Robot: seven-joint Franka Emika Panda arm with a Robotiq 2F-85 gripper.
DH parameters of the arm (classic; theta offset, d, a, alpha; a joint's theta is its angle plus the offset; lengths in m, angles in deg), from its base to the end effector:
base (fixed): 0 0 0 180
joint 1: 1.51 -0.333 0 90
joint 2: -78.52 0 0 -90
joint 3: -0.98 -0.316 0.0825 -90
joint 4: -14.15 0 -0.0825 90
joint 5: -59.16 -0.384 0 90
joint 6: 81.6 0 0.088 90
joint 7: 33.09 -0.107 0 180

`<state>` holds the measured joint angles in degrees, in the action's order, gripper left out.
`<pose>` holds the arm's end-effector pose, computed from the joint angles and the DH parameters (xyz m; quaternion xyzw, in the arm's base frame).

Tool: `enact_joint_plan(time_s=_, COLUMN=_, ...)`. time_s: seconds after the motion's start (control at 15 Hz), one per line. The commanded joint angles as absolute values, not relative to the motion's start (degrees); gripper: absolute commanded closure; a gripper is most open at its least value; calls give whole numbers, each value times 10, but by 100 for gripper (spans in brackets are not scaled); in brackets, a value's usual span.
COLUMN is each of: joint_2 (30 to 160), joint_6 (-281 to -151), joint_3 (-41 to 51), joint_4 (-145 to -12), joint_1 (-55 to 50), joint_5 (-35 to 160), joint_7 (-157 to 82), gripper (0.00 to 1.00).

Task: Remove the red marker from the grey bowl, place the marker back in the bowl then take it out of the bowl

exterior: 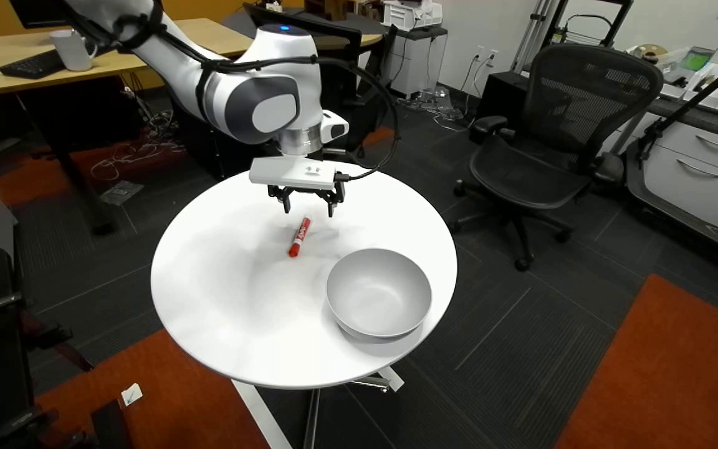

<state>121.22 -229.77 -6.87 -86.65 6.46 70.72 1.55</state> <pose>0.6669 -0.0051 0.1542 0.9332 0.3561 0.0409 0.0248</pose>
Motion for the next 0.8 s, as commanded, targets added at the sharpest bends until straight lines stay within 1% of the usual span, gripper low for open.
enact_joint_plan(time_s=0.0, joint_2=1190, joint_6=-2284, joint_3=-69, joint_4=-874, joint_1=65, joint_5=697, joint_7=18, gripper=0)
enact_joint_plan(time_s=0.73, joint_2=1106, joint_6=-2303, joint_3=-76, joint_4=-935, joint_1=73, joint_5=674, joint_7=26, gripper=0)
